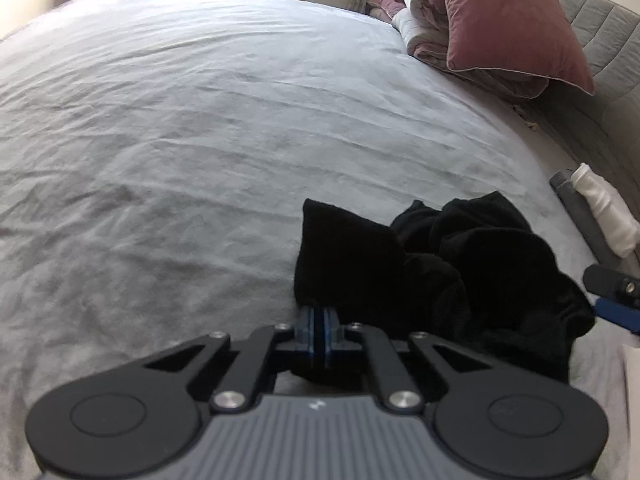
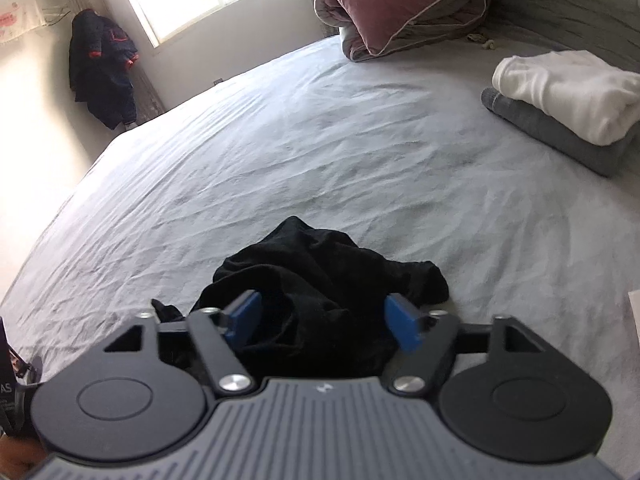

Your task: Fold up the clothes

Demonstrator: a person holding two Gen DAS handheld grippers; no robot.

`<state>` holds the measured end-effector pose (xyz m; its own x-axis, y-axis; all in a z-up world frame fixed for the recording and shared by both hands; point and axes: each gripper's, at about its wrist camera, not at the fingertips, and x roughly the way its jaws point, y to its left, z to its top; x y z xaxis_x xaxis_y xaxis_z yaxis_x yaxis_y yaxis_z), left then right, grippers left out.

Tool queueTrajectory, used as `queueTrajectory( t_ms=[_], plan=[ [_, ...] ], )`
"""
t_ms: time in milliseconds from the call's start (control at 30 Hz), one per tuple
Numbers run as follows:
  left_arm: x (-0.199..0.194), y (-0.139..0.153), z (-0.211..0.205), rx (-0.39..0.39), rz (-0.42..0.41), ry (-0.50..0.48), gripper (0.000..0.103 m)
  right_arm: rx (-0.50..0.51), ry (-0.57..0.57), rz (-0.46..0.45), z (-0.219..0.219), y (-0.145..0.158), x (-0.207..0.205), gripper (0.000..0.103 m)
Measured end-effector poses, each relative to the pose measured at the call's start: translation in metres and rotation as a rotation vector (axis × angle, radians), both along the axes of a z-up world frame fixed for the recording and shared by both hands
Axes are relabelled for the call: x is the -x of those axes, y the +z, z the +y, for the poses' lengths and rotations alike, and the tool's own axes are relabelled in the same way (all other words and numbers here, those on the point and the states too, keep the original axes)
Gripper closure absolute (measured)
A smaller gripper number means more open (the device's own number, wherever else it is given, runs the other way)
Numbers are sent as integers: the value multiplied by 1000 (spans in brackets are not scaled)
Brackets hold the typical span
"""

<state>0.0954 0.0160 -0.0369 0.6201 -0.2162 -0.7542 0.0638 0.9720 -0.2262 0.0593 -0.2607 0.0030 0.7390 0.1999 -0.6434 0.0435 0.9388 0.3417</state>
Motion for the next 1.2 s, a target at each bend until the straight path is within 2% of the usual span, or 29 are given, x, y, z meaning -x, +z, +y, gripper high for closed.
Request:
queueTrajectory(
  t_ms=[67, 267, 467, 700, 933, 1133, 1200],
  plan=[
    [4, 4, 0, -39, -34, 24, 100, 3, -4, 6, 0, -1, -2, 25],
    [17, 26, 20, -224, -151, 141, 100, -6, -20, 14, -3, -3, -6, 25],
    [26, 39, 71, -225, -148, 234, 100, -12, -24, 24, -2, -5, -7, 25],
    [44, 36, 117, -255, -124, 286, 100, 6, -18, 41, 4, -11, -11, 25],
    [72, 28, 152, -262, -81, 251, 100, 46, 25, 35, 21, -14, -16, 25],
    [92, 11, 166, -263, 18, 122, 100, 59, 25, 50, 30, -20, -26, 25],
    [99, 9, 168, -272, 22, 68, 100, 67, 23, 60, 31, -23, -29, 24]
  ],
)
